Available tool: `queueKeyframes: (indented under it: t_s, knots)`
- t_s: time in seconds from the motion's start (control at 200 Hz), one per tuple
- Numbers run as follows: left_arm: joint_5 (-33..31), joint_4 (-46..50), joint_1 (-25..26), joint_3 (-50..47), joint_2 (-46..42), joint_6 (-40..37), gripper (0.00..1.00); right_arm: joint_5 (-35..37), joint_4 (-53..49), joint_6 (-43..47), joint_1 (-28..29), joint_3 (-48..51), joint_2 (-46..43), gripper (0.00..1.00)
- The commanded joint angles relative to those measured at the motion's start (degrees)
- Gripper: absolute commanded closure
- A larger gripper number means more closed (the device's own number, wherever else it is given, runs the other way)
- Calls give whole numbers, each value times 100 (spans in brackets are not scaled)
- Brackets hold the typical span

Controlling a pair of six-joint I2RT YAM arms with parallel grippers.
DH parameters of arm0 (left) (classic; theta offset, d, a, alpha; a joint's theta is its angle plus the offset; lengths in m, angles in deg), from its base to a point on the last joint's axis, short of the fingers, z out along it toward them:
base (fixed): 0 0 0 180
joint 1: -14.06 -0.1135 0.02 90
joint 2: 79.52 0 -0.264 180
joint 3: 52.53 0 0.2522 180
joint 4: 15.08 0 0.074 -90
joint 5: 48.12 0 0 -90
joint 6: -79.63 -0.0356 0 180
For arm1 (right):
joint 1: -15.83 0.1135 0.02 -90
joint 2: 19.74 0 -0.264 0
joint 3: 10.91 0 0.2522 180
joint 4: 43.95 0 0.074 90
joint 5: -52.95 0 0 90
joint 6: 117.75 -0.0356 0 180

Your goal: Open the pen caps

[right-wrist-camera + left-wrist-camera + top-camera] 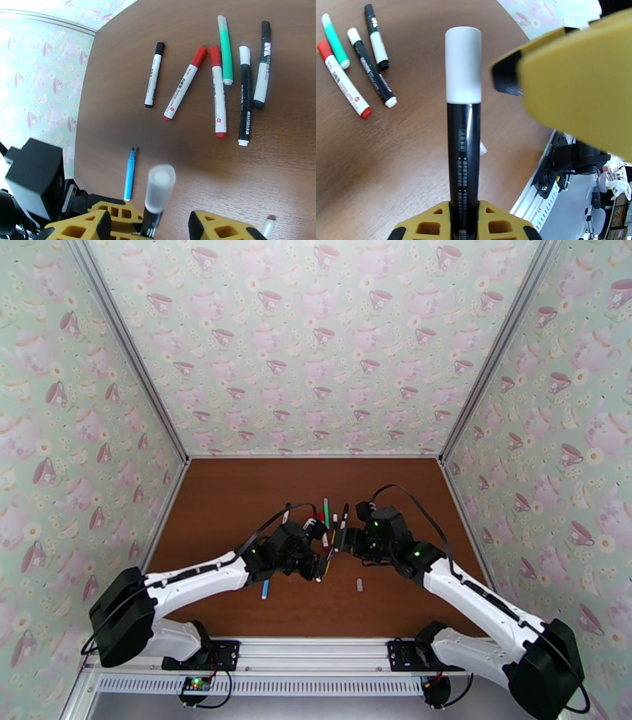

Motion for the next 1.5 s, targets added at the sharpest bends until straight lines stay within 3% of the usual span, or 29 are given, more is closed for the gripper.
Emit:
queueKeyframes:
  t_s: [0.0, 0.966, 1.277, 1.492]
  knots:
    - [281, -84, 46, -96, -210, -10, 84, -197, 196, -106, -54, -177, 52, 47]
    - [685, -121, 116, -35, -293, 18, 86, -463, 347, -106, -89, -250, 192, 69]
    - [628, -121, 116, -26, -312, 51, 86, -515, 333, -72, -90, -288, 254, 82]
    - [593, -680, 47, -175, -383, 375, 67, -565, 425, -182, -89, -282, 151, 86]
